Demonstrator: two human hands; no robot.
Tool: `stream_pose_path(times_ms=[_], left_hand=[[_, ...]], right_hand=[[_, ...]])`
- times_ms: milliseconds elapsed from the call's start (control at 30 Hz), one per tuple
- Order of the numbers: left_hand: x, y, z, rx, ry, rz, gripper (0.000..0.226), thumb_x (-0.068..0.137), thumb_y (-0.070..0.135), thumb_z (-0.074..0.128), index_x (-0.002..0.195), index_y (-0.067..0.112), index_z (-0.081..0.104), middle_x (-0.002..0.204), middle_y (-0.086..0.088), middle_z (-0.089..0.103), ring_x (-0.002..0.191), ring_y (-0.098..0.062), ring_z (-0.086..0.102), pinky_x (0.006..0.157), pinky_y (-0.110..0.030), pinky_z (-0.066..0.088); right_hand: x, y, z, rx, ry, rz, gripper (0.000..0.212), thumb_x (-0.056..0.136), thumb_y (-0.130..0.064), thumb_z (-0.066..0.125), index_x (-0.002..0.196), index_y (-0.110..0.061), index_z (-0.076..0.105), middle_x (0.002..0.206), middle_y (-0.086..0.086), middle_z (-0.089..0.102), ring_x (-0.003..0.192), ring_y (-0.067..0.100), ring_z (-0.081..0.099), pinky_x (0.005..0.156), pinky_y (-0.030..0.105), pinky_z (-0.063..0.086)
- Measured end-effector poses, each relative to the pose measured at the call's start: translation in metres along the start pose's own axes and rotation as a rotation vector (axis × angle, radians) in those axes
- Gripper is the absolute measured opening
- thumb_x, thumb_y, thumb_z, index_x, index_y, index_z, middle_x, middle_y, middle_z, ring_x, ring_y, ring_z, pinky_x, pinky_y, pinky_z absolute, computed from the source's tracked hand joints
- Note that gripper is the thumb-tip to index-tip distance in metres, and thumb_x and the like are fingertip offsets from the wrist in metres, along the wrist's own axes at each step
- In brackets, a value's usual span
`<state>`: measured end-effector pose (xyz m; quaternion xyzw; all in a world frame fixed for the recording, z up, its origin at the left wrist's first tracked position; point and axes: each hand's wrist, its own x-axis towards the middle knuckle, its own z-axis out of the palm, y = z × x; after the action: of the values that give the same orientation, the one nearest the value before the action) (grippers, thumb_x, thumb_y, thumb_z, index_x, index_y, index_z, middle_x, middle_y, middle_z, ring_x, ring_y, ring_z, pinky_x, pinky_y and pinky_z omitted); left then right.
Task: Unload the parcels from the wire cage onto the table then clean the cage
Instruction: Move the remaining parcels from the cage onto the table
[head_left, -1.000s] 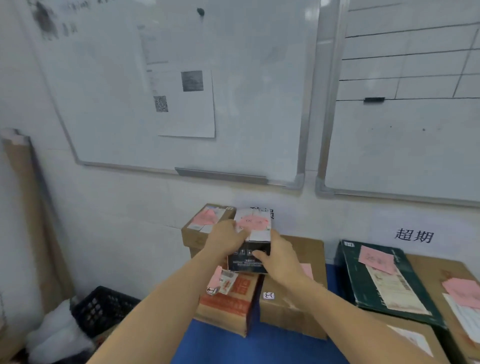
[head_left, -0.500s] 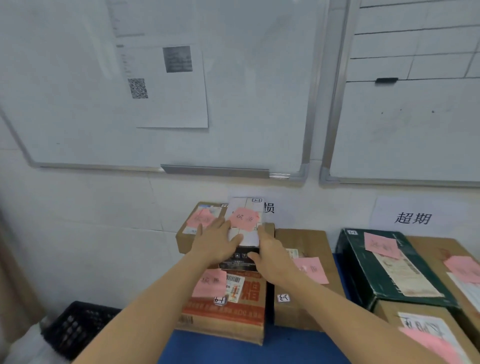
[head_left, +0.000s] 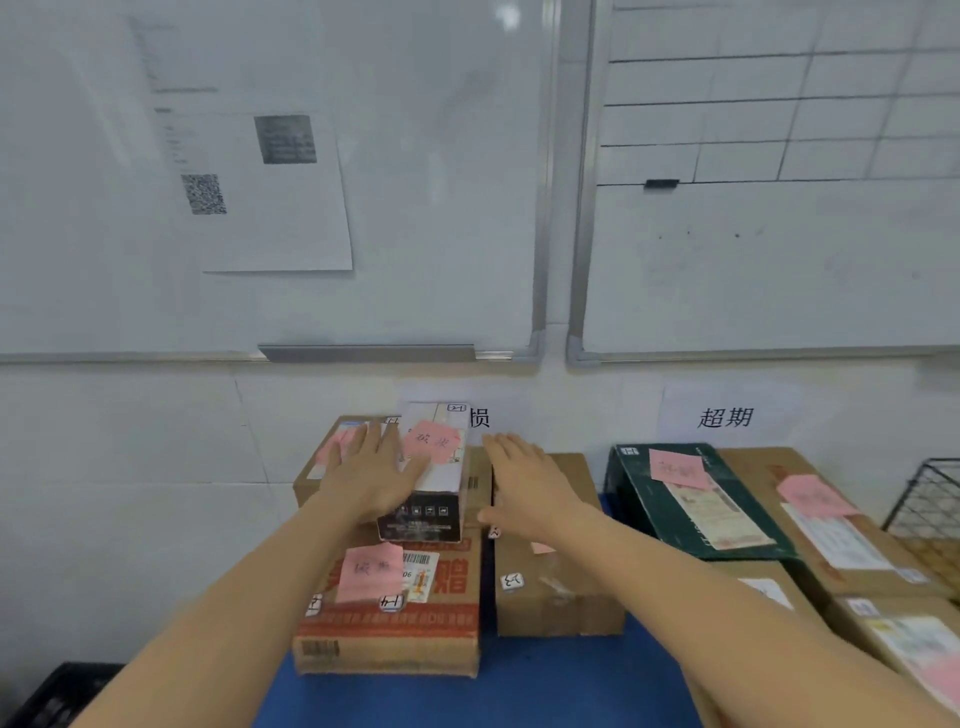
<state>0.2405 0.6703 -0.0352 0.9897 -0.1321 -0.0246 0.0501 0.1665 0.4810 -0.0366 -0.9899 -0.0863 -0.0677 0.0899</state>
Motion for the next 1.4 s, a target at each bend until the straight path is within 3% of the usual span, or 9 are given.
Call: stream_pose_path(times_ms=[200,433,833,1033,1400], left_hand=[[-0.009,0.073,-0.014,0.007,0.110,0.201,0.067,0.098,0.054,0.019,0.153,0.018,0.007,0.160,-0.004,0.000,0.148,-0.018,-0.003,0.118,-0.045,-0.002],[-0.020,0.206,-0.023,0.045,0.094,0.294,0.063,0.100,0.051,0.017,0.153,0.019,0.007,0.160,-0.006,-0.001,0.147,-0.020,-0.006,0.115,-0.048,-0.011],[-0.106,0.577,-0.011,-0.082,0.049,0.634,0.064,0.100,0.051,0.020,0.152,0.015,0.014,0.160,-0.008,0.009,0.147,-0.021,0.009,0.118,-0.044,0.005],[-0.138,0.685,0.017,-0.067,0.040,0.813,0.056,0.100,0.047,0.031,0.147,0.018,0.032,0.152,-0.002,0.034,0.139,-0.022,0.032,0.115,-0.042,0.025],[-0.054,0.814,0.027,0.108,-0.017,0.800,0.049,0.100,0.037,0.038,0.144,0.017,0.036,0.148,-0.009,0.040,0.136,-0.028,0.036,0.109,-0.038,0.029]], right_hand=[[-0.038,0.043,-0.030,-0.152,0.005,0.021,0.081,0.091,-0.030,0.059,0.153,-0.012,0.011,0.158,0.008,0.019,0.146,0.024,0.013,0.117,0.040,0.013],[-0.133,0.147,-0.081,-0.224,0.008,0.244,0.087,0.091,-0.040,0.058,0.153,-0.010,0.004,0.158,0.008,0.018,0.147,0.024,0.013,0.118,0.042,0.012],[-0.432,0.393,-0.220,-0.335,0.180,0.611,0.082,0.093,-0.045,0.055,0.154,-0.014,0.010,0.159,0.003,0.019,0.148,0.018,0.009,0.120,0.041,0.009],[-0.526,0.487,-0.242,-0.288,0.130,0.834,0.087,0.089,-0.044,0.060,0.153,-0.010,0.012,0.158,0.008,0.023,0.146,0.024,0.019,0.118,0.046,0.020],[-0.531,0.621,-0.239,-0.346,0.018,0.721,0.087,0.091,-0.060,0.047,0.153,-0.009,0.014,0.158,0.008,0.024,0.146,0.022,0.019,0.119,0.042,0.016]])
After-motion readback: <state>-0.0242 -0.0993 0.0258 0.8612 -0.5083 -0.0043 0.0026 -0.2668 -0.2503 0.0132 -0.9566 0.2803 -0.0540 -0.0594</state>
